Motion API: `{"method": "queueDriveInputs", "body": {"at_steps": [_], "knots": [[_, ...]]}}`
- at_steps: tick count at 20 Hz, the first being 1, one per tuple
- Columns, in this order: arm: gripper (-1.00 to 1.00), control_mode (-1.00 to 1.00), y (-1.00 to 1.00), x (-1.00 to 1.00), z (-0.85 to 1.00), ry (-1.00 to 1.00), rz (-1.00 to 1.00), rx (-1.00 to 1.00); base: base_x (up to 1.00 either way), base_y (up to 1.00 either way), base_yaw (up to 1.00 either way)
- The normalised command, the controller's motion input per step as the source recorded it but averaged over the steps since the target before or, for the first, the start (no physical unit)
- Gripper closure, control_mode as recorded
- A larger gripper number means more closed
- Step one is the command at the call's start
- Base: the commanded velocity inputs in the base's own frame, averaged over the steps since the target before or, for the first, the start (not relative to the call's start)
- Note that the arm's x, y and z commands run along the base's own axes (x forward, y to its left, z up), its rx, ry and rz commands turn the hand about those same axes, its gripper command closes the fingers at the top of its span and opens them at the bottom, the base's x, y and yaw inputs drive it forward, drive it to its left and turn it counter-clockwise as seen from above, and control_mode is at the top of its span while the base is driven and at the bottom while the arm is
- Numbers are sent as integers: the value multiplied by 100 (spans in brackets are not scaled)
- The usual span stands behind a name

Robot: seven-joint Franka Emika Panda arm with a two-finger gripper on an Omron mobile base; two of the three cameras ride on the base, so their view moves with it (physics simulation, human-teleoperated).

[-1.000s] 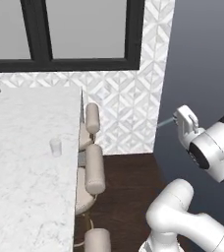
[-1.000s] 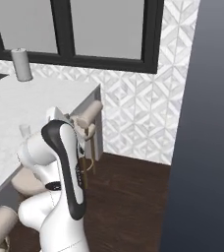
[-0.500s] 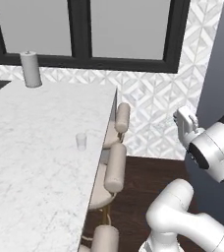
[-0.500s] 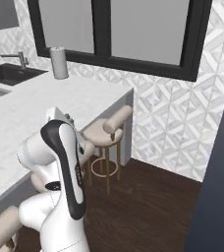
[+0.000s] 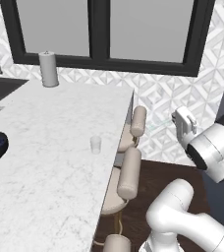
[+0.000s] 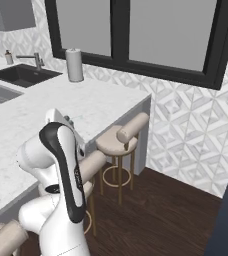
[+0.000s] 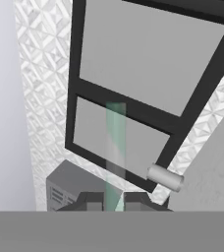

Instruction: Take a straw from the drawer in front and place it inside the glass cup on the dining counter.

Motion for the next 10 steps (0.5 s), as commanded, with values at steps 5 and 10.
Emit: {"method": "queueDriveInputs", "body": {"at_steps": [5,10], "knots": [[100,100,0,0,0,0,0,0,50,41,0],[100,100,0,0,0,0,0,0,45,45,0]]}}
